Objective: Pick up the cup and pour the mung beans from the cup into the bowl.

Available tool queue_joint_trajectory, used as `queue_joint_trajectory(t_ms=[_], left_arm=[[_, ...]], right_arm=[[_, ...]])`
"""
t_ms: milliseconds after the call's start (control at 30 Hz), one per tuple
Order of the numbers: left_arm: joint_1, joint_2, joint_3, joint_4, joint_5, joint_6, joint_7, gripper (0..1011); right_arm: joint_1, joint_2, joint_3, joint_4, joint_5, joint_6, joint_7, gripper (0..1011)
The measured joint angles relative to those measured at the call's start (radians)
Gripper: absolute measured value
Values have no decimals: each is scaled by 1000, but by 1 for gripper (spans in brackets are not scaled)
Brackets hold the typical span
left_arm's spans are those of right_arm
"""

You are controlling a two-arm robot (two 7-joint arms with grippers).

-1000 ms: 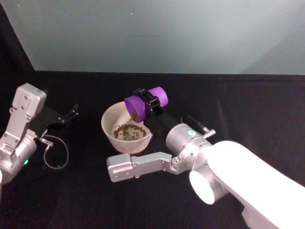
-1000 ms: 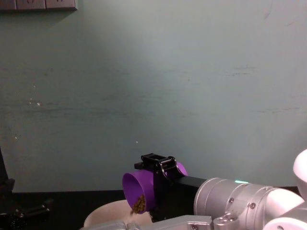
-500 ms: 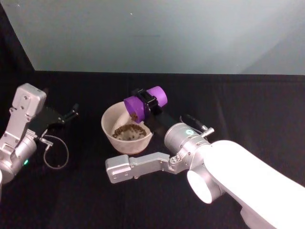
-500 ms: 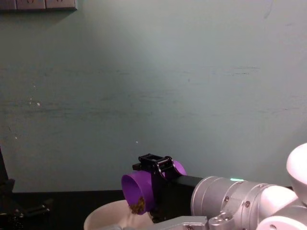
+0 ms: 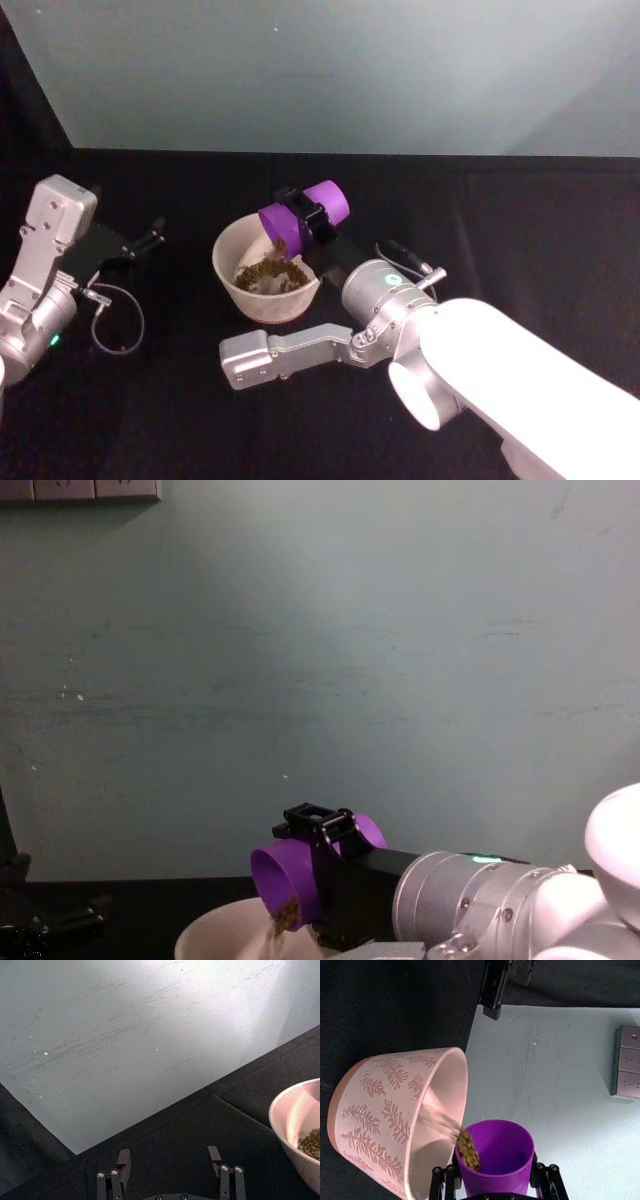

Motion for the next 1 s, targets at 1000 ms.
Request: queue_joint_trajectory(t_ms=[1000], left_arm=[[0, 0, 0, 0, 0, 0, 0, 1000]], right_arm=[[13, 7, -49, 10, -116, 33, -23, 735]])
